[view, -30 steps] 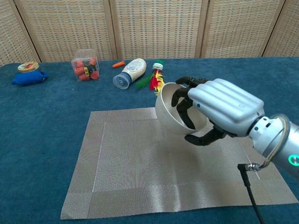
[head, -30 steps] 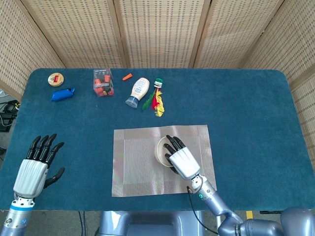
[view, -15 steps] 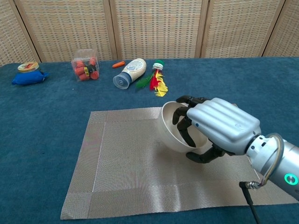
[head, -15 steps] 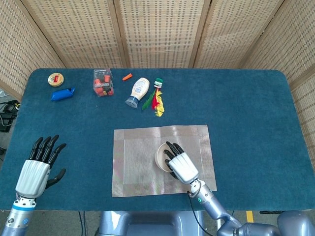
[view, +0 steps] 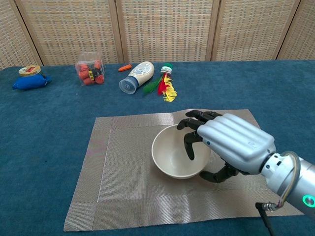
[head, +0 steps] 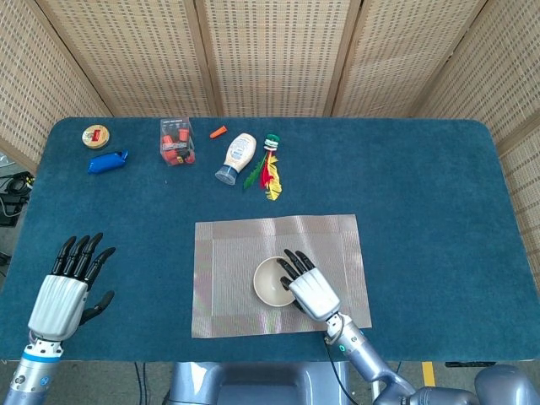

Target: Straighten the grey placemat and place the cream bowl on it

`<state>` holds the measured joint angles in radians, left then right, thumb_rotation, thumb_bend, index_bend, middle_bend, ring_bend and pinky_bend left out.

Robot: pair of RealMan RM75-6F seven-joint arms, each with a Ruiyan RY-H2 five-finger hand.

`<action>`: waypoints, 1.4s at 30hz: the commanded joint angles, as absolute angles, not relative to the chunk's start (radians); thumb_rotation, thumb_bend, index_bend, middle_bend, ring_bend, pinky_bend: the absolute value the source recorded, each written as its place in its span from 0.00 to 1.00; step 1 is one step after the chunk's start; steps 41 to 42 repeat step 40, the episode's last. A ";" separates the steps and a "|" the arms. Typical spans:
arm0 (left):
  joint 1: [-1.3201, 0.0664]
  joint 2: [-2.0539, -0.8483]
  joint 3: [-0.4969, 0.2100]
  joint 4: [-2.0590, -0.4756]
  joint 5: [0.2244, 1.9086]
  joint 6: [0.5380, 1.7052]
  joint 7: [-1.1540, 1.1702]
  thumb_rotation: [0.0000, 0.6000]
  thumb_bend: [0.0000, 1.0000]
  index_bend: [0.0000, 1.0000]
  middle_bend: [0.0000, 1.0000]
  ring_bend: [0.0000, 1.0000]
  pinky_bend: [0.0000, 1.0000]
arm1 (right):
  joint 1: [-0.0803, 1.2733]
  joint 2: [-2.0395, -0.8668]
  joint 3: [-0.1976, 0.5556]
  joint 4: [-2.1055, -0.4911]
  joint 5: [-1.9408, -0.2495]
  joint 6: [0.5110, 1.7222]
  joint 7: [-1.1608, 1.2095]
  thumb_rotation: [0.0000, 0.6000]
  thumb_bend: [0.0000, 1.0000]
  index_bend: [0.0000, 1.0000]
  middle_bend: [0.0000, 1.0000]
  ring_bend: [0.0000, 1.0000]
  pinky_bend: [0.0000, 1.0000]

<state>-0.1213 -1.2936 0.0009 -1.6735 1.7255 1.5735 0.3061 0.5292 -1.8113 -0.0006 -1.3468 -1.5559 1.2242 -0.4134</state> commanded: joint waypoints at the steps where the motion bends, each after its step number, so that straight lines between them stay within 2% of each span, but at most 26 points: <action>1: -0.121 -1.293 0.001 -1.674 1.726 1.574 0.307 1.00 0.26 0.15 0.00 0.00 0.00 | 0.526 -1.802 0.003 -1.361 -1.560 1.228 -0.421 1.00 0.38 0.46 0.19 0.05 0.16; 6: -0.119 -1.292 -0.003 -1.674 1.723 1.577 0.305 1.00 0.26 0.15 0.00 0.00 0.00 | 0.513 -1.775 0.018 -1.393 -1.549 1.242 -0.463 1.00 0.37 0.37 0.12 0.03 0.15; 13: -0.116 -1.287 -0.007 -1.674 1.714 1.580 0.299 1.00 0.25 0.13 0.00 0.00 0.00 | 0.468 -1.661 0.047 -1.495 -1.509 1.294 -0.543 1.00 0.35 0.25 0.02 0.00 0.09; 19: -0.107 -1.281 -0.010 -1.675 1.712 1.595 0.293 1.00 0.26 0.10 0.00 0.00 0.00 | 0.399 -1.555 0.055 -1.519 -1.509 1.392 -0.446 1.00 0.33 0.17 0.00 0.00 0.02; 21: -0.105 -1.280 -0.012 -1.673 1.707 1.598 0.292 1.00 0.26 0.05 0.00 0.00 0.00 | 0.374 -1.519 0.055 -1.509 -1.517 1.429 -0.385 1.00 0.31 0.14 0.00 0.00 0.00; 23: -0.102 -1.281 -0.014 -1.668 1.701 1.600 0.292 1.00 0.25 0.01 0.00 0.00 0.00 | 0.352 -1.493 0.055 -1.499 -1.513 1.450 -0.337 1.00 0.28 0.11 0.00 0.00 0.00; 28: -0.089 -1.286 -0.011 -1.641 1.686 1.607 0.282 1.00 0.21 0.00 0.00 0.00 0.00 | 0.299 -1.433 0.060 -1.488 -1.469 1.474 -0.244 1.00 0.20 0.02 0.00 0.00 0.00; 32: -0.077 -1.292 -0.020 -1.614 1.668 1.623 0.275 1.00 0.14 0.00 0.00 0.00 0.00 | 0.266 -1.410 0.061 -1.470 -1.440 1.482 -0.219 1.00 0.17 0.00 0.00 0.00 0.00; 42: -0.053 -1.293 -0.024 -1.567 1.625 1.635 0.253 1.00 0.14 0.00 0.00 0.00 0.00 | 0.206 -1.390 0.064 -1.426 -1.388 1.489 -0.137 1.00 0.17 0.00 0.00 0.00 0.00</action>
